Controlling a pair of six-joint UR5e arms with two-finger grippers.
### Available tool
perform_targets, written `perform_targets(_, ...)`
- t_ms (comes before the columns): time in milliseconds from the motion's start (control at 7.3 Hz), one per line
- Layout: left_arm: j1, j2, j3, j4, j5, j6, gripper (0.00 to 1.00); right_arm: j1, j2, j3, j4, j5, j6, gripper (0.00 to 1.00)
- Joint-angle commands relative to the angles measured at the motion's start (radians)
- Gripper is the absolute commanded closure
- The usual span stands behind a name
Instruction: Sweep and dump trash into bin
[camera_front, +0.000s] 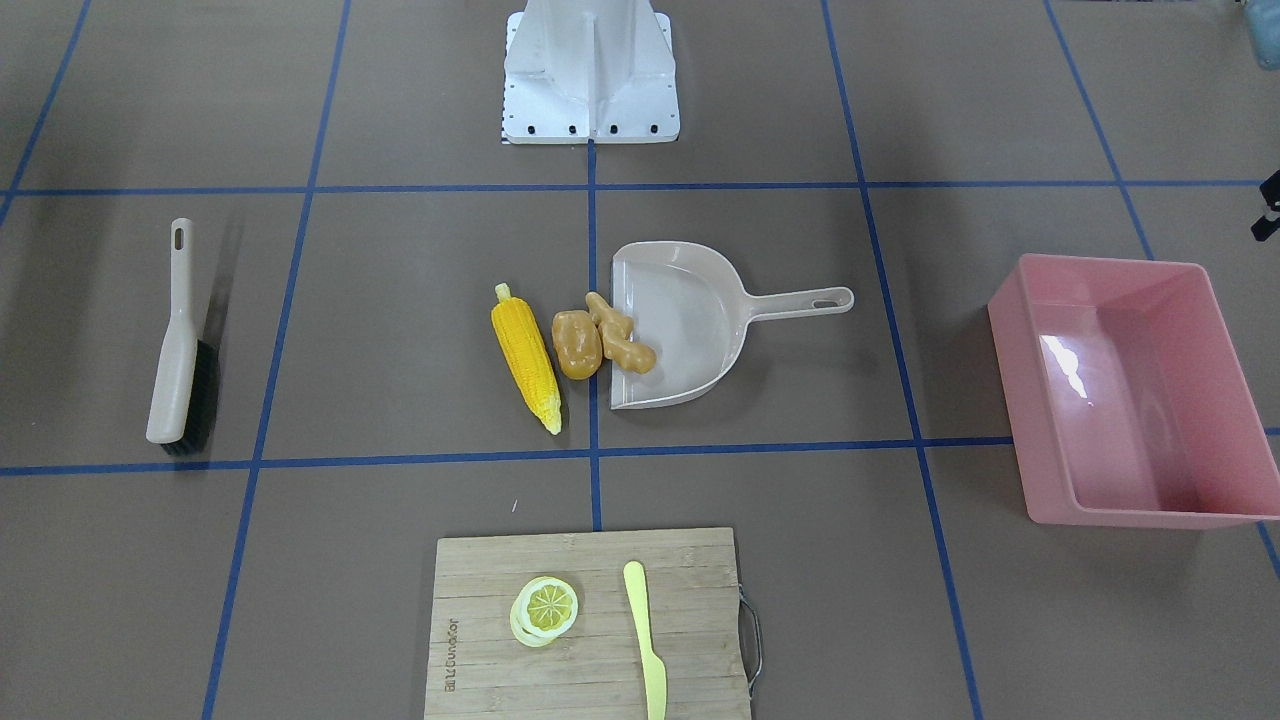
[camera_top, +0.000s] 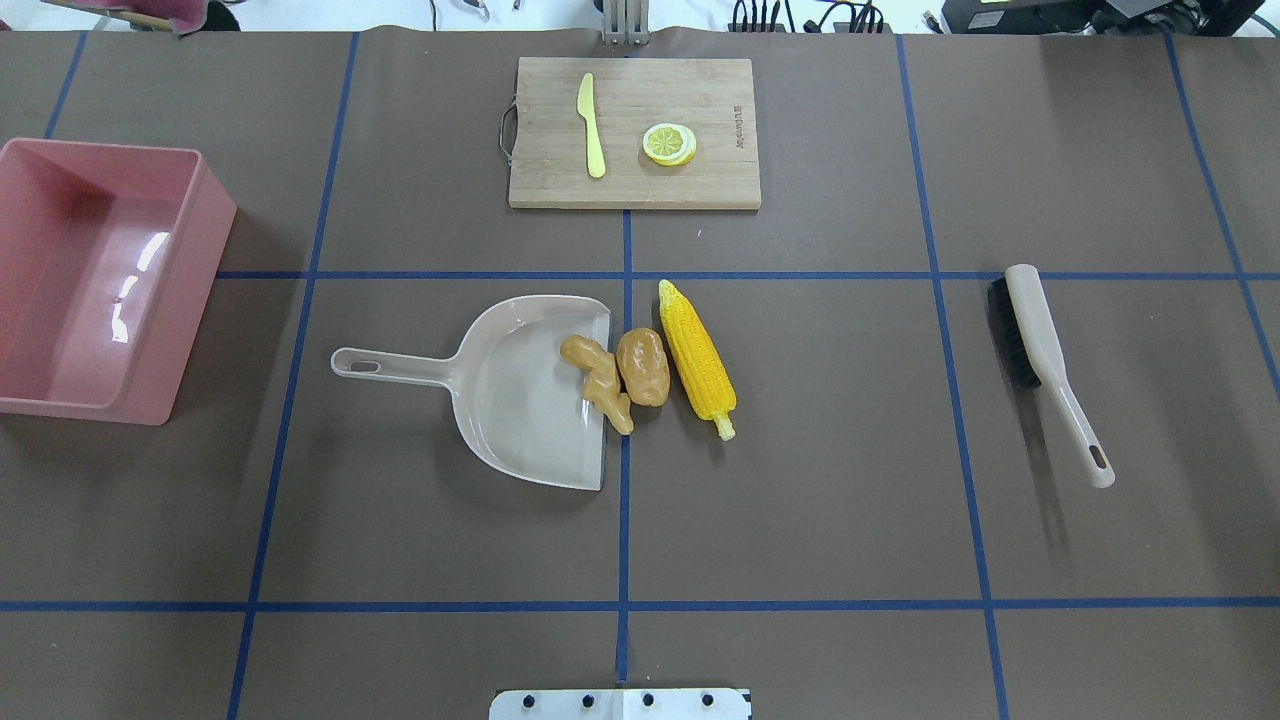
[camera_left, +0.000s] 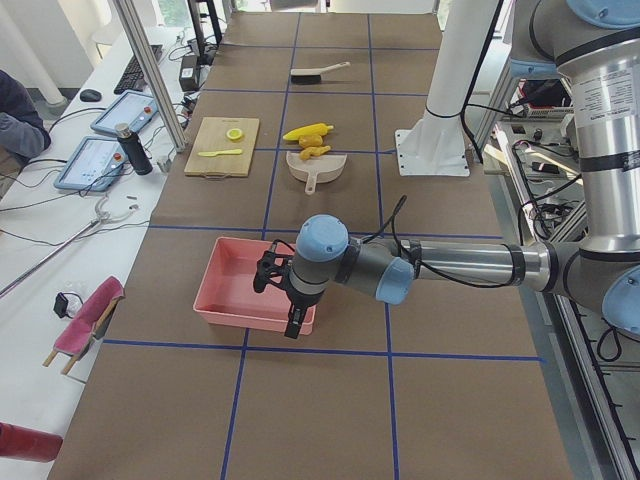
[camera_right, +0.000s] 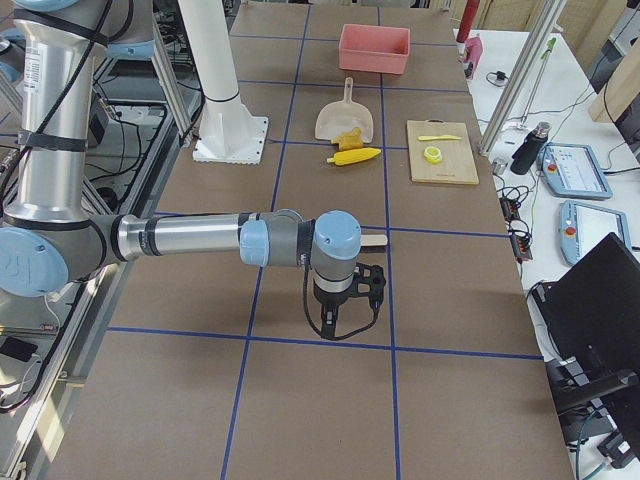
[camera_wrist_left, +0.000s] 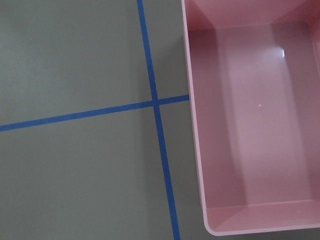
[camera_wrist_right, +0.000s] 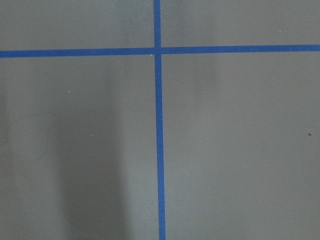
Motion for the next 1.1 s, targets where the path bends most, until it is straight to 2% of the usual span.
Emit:
perform_targets(0, 0.042, -0.037, -0.009, -0.018, -0.016, 0.002, 0.01, -0.004, 0.000, -0.006, 0.000, 0.004, -0.004, 0.00)
perform_targets(137, 0.050, -0.052, -0.015, -0.029, -0.019, 0.005, 0.01, -0.004, 0.001, -0.007, 0.000, 0.004, -0.011, 0.00)
perform_targets(411, 0.085, -0.072, -0.029, -0.143, -0.019, 0.005, 0.01, -0.004, 0.038, -0.017, -0.005, 0.009, 0.004, 0.00)
perform_targets(685, 0.242, -0.106, -0.032, -0.170, -0.006, 0.005, 0.01, -0.009, 0.109, -0.044, -0.009, 0.010, 0.006, 0.00)
perform_targets(959, 0.336, -0.160, -0.057, -0.168, 0.004, 0.067, 0.01, -0.053, 0.130, -0.006, 0.002, 0.038, 0.082, 0.00)
